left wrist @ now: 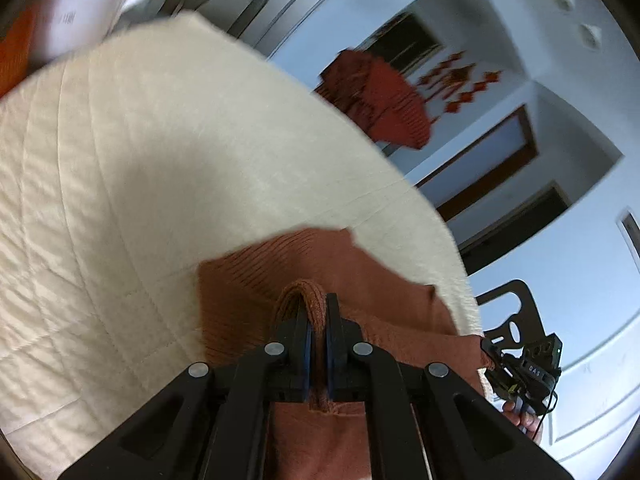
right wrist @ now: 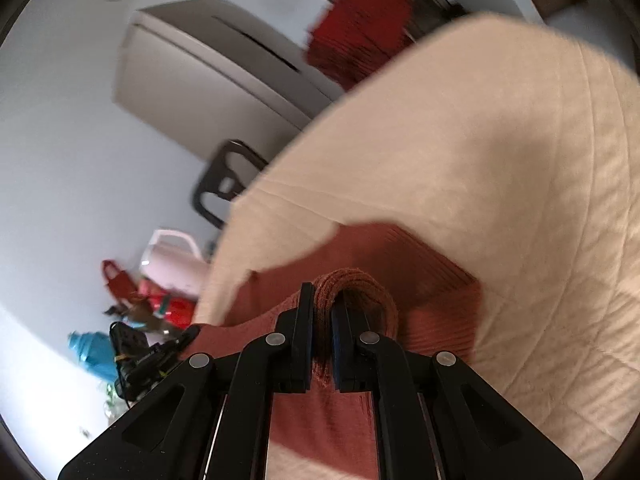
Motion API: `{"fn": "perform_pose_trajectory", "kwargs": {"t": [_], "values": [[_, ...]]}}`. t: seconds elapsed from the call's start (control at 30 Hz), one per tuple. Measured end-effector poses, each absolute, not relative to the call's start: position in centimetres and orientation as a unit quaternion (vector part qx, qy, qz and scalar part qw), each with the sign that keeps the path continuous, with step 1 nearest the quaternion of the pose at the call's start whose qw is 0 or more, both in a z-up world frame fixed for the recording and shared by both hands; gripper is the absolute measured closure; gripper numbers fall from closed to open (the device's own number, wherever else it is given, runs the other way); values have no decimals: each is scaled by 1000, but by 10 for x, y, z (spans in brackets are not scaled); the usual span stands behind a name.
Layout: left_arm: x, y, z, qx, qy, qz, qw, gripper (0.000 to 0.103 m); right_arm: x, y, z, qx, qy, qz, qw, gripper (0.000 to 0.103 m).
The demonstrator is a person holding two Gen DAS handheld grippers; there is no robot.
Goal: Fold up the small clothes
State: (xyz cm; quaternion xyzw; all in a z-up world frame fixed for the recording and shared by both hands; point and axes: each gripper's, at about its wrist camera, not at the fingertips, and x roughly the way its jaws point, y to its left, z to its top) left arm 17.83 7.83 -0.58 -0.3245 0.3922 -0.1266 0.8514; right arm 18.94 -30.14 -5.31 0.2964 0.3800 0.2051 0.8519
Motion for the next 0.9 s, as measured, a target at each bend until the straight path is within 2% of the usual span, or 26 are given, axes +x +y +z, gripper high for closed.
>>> {"fn": "perform_pose_trajectory", "kwargs": {"t": [0.27,0.33,0.37,0.4,0.43,0.8,0.9], "values": [[198,83,-4,-368,397,-131,830,94,212,-307,-49,334,376,200,841,93],[208,86,-8,-383,410,-120,819,83,222,-309,-53,348,381,187,836,84],[209,88,-8,-390,410,-115,816,78,226,-310,-55,354,381,180,835,84],[210,89,-9,-394,406,-111,817,68,228,-311,-56,358,380,176,834,84],[208,91,-7,-396,396,-105,822,62,230,-312,-57,361,377,176,834,84],[189,84,14,-314,371,-77,871,61,225,-307,-38,291,345,169,876,82],[195,78,21,-289,372,-75,879,51,227,-304,-35,259,347,158,887,80]]}}
